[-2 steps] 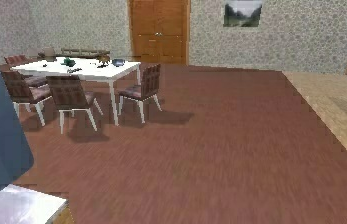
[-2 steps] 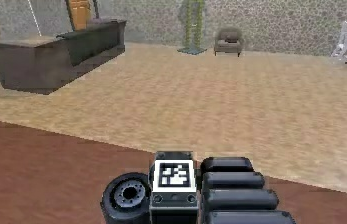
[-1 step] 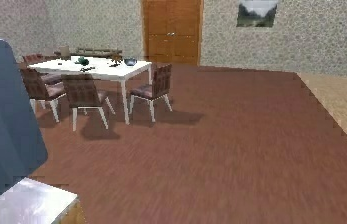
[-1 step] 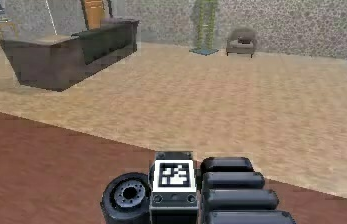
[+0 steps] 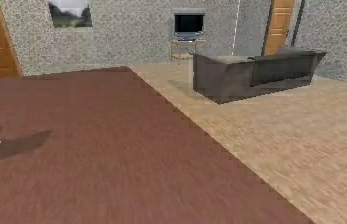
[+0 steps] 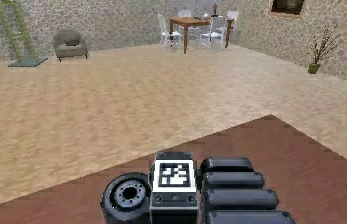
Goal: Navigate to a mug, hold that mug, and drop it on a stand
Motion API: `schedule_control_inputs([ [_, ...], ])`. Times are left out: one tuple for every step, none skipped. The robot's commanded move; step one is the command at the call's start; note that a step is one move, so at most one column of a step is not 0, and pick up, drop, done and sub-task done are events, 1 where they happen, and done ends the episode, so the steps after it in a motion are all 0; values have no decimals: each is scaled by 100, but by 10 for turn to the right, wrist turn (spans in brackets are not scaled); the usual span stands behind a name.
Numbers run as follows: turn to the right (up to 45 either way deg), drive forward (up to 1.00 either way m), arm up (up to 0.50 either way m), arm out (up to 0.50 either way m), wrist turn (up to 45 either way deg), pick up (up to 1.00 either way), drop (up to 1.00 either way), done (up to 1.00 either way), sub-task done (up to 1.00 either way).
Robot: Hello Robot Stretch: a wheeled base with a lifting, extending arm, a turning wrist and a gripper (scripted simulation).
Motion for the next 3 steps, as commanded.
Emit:
schedule_control_inputs([
  [450, 0, 0, 0, 0, 0, 0, 0, 0],
  [420, 0, 0, 0, 0, 0, 0, 0, 0],
  [450, 0, 0, 0, 0, 0, 0, 0, 0],
])
